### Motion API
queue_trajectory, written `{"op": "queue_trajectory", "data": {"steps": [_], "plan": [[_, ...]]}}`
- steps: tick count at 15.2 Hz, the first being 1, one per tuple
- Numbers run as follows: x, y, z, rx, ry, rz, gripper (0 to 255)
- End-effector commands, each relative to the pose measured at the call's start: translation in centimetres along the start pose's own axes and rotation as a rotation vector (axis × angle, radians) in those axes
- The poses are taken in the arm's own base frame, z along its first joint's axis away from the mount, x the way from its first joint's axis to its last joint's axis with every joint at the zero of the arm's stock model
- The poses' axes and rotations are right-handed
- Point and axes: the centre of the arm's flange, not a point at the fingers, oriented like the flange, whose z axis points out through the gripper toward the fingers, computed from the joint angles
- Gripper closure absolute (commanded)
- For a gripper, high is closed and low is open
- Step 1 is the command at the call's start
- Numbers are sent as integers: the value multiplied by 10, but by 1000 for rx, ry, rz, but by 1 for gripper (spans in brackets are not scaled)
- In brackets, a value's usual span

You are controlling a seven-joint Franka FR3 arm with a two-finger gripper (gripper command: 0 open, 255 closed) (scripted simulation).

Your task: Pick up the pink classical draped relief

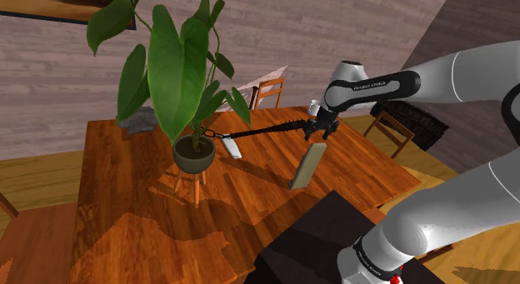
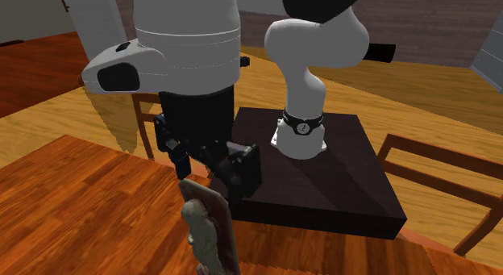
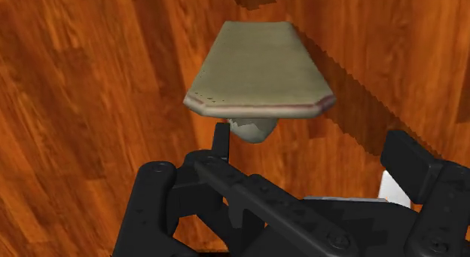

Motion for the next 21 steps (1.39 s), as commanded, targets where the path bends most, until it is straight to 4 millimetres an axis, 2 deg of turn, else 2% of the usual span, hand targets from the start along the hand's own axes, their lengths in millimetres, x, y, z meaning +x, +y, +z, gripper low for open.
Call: {"op": "queue_trajectory", "data": {"steps": [1,3,4,11,13,14,21], "plan": [[11,13,16,-9,9,29,0],[24,26,34,-18,16,58,0],[25,26,35,-18,16,60,0],[24,25,75,-18,16,60,0],[24,25,75,-18,16,60,0],[24,25,74,-18,16,60,255],[24,25,74,-18,16,60,255]]}}
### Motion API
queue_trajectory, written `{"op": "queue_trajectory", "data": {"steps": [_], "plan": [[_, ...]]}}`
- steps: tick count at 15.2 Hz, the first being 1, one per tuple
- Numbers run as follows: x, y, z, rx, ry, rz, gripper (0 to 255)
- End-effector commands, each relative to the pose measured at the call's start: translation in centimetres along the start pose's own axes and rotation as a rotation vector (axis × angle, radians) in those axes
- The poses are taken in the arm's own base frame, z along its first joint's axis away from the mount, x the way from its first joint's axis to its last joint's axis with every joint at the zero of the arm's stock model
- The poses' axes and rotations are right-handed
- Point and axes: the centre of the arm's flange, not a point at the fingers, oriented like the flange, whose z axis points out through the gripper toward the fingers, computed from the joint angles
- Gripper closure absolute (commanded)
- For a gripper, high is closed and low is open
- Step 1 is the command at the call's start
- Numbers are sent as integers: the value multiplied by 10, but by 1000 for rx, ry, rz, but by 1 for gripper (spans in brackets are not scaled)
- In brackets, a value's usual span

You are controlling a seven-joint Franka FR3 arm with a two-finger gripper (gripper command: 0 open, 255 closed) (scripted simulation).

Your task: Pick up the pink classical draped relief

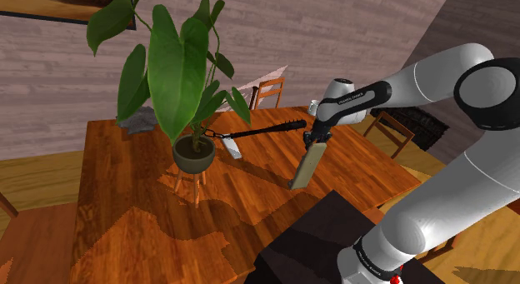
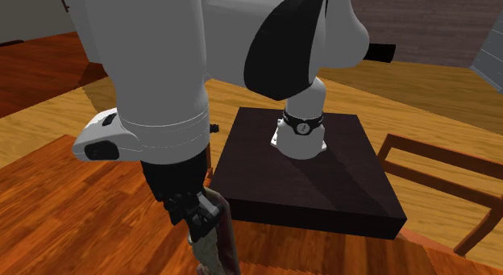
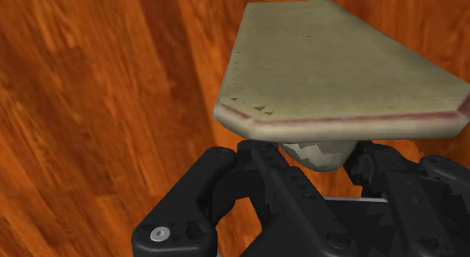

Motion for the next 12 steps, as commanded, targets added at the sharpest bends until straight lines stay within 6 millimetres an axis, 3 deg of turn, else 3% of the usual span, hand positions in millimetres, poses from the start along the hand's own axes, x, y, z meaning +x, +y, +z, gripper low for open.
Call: {"op": "queue_trajectory", "data": {"steps": [1,12], "plan": [[0,0,0,0,-1,0,255],[2,3,-52,0,-1,0,255]]}}
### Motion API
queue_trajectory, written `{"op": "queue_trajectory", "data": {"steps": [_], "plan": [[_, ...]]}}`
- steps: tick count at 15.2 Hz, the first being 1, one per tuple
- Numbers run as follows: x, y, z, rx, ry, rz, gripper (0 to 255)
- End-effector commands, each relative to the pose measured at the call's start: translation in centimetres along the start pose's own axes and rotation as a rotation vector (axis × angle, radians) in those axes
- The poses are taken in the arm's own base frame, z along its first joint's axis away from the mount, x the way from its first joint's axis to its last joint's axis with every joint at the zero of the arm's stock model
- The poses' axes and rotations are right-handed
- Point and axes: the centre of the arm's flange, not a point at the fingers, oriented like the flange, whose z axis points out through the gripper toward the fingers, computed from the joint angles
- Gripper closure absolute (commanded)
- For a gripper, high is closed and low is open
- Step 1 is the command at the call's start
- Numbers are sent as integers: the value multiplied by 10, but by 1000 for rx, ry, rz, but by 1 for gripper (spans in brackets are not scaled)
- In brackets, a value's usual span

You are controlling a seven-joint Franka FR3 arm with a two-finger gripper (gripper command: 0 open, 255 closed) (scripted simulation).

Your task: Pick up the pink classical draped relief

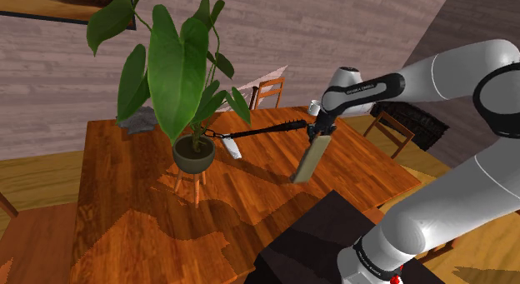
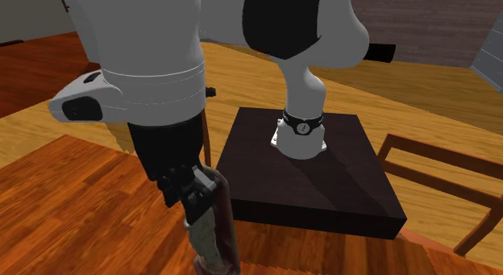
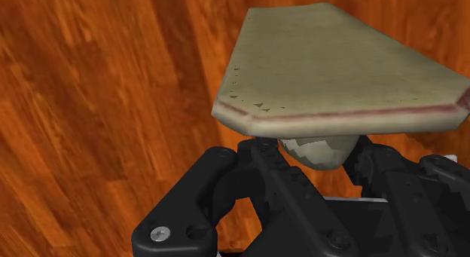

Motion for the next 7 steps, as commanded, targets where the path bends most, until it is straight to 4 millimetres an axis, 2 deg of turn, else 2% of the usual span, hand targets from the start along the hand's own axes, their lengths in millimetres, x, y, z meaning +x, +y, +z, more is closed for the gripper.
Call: {"op": "queue_trajectory", "data": {"steps": [1,5,7], "plan": [[1,1,-12,0,1,0,255],[2,2,-33,0,1,0,255],[2,2,-34,0,1,0,255]]}}
